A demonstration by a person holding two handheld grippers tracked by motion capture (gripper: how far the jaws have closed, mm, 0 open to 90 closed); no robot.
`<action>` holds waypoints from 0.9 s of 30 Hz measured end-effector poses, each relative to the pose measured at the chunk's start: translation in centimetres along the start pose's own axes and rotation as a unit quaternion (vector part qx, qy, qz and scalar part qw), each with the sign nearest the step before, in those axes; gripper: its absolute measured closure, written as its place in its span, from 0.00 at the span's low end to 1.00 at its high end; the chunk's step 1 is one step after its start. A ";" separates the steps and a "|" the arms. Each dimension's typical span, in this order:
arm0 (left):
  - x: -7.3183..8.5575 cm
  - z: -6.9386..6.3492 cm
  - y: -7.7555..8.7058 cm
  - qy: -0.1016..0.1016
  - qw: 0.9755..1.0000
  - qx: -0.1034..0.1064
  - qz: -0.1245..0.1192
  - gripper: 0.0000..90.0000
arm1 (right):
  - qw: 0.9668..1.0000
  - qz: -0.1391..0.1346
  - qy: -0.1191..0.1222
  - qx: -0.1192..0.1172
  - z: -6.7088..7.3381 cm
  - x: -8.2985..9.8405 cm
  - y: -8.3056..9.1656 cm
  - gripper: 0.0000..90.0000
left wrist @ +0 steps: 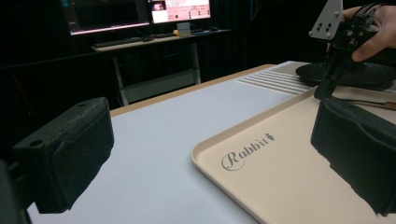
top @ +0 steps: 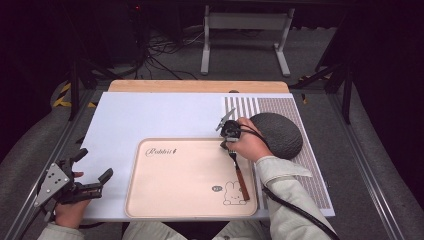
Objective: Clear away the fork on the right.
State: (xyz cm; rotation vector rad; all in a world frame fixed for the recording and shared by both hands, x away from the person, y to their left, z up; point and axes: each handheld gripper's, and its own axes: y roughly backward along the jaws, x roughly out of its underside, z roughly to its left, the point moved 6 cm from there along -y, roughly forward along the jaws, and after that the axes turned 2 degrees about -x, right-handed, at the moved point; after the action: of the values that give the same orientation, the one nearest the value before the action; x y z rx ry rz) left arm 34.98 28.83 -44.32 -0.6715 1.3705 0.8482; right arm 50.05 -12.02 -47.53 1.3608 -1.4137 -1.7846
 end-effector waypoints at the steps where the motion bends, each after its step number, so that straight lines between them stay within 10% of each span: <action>1: 0.0 0.0 0.0 0.000 1.000 0.000 0.000 0.00 | 1.000 0.001 -0.003 0.002 -0.1 0.1 0.1 1.00; 27: 0.0 0.0 -0.1 -0.001 1.000 0.000 0.001 0.00 | 0.999 -0.009 -0.036 0.015 -1.3 1.7 1.7 1.00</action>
State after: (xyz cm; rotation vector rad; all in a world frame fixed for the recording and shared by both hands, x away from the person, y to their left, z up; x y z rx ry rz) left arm 35.02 28.76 -44.33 -0.6685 1.3695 0.8504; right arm 50.26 -14.60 -46.64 1.3410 -1.4748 -1.8477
